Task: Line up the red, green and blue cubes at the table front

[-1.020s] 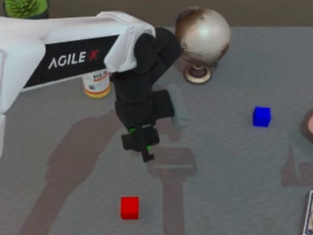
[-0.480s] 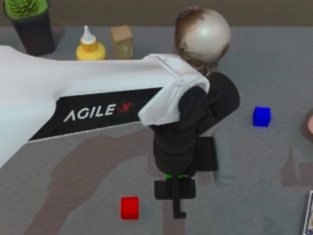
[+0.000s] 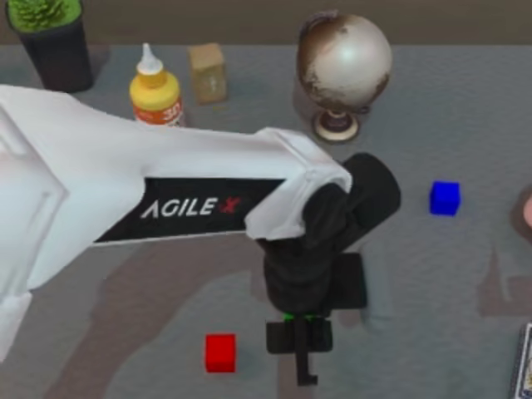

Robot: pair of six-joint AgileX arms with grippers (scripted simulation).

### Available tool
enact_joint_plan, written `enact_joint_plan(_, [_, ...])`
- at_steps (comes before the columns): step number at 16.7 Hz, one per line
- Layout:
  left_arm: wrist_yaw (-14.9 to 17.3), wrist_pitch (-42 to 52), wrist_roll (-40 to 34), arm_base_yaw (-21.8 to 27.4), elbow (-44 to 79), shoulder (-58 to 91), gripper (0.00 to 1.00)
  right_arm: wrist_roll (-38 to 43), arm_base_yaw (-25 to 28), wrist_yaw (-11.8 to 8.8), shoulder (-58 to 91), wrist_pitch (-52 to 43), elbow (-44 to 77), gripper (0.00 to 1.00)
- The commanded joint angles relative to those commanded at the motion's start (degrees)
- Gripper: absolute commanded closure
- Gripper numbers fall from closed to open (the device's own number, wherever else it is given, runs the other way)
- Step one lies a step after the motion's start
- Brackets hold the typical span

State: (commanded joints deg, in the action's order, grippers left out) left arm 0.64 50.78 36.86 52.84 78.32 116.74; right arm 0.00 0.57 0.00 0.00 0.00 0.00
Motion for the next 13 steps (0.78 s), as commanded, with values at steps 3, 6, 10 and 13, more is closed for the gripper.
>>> enact_joint_plan(3, [0.00, -4.90, 0.12, 0.34, -2.61, 2.35, 1.00, 0.00, 0.00, 0.00, 0.00, 0.00, 0.00, 0.00])
enact_joint_plan(6, [-0.01, -5.38, 0.14, 0.39, -2.91, 2.65, 1.00, 0.00, 0.00, 0.00, 0.00, 0.00, 0.00, 0.00])
enact_joint_plan(10, [-0.01, -5.38, 0.14, 0.39, -2.91, 2.65, 0.77, 0.00, 0.00, 0.00, 0.00, 0.00, 0.00, 0.00])
enact_joint_plan(13, [-0.01, -5.38, 0.14, 0.39, -2.91, 2.65, 0.55, 0.00, 0.00, 0.00, 0.00, 0.00, 0.00, 0.00])
